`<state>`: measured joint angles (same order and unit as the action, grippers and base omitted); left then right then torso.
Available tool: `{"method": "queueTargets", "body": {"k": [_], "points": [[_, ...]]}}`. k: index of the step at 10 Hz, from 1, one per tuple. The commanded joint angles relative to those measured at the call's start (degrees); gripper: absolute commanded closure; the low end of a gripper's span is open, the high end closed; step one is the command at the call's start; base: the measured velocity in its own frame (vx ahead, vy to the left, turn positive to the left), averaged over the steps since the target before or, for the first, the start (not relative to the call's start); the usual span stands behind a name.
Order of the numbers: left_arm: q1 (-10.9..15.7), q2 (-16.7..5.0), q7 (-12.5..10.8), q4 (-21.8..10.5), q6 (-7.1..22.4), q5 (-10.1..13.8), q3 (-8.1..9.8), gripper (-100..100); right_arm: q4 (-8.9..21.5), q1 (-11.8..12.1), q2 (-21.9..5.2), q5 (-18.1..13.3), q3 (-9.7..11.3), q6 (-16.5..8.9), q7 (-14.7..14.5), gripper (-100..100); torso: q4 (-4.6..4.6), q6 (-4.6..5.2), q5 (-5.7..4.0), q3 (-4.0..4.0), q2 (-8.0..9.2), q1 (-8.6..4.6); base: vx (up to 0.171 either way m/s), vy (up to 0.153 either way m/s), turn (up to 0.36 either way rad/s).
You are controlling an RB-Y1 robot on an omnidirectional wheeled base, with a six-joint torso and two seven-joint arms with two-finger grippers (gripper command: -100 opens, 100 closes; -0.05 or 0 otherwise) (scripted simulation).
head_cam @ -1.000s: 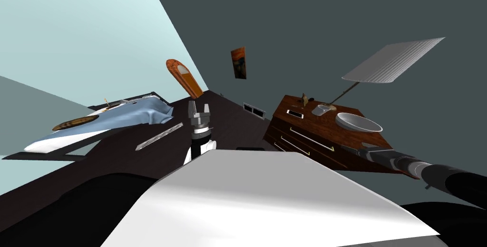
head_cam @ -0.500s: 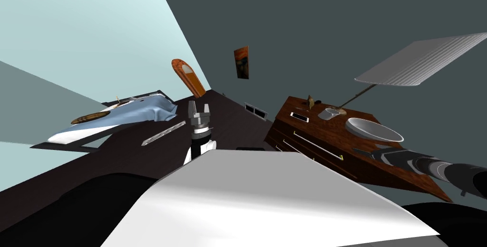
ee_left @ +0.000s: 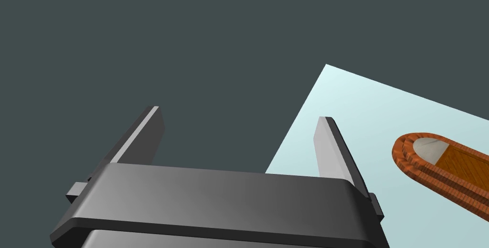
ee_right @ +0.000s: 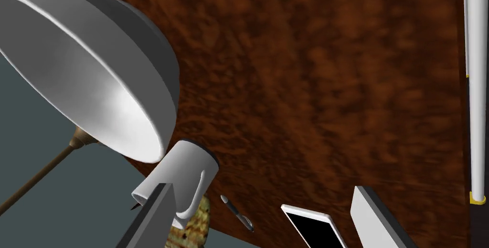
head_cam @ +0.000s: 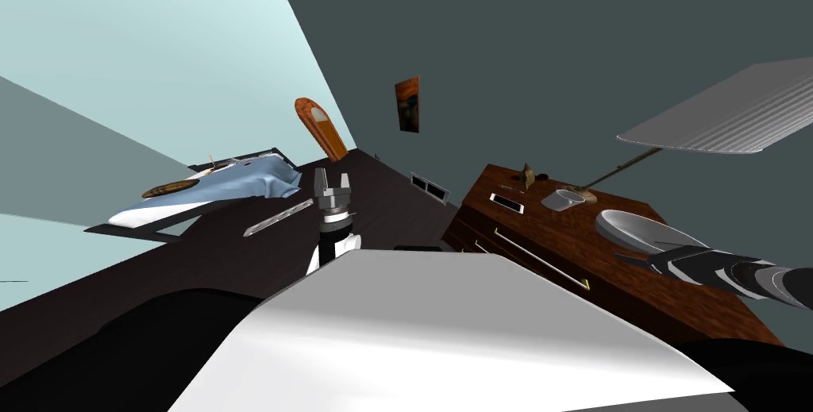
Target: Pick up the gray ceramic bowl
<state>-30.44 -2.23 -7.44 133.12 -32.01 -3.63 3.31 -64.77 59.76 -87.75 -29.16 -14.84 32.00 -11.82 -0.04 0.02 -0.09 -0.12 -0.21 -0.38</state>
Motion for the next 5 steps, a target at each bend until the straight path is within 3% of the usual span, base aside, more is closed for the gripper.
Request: {"method": "queueTargets", "body": {"k": [1, 5], "points": [[0.00, 0.00, 0.00, 0.00, 0.00, 0.00, 0.00, 0, 1.76, -0.18, -1.02, -0.47, 0.54, 0.84, -0.19, -100, 0.00, 0.00, 0.00, 0.00, 0.00, 0.00, 0.063, -0.052, 0.047], [0.00, 0.00, 0.00, 0.00, 0.00, 0.00, 0.00, 0, 5.73, 0.69, -5.97, -3.02, 4.32, 1.89, 0.71, -100, 0.00, 0.03, -0.03, 0.00, -0.01, -0.07, 0.083, -0.082, 0.059]]}}
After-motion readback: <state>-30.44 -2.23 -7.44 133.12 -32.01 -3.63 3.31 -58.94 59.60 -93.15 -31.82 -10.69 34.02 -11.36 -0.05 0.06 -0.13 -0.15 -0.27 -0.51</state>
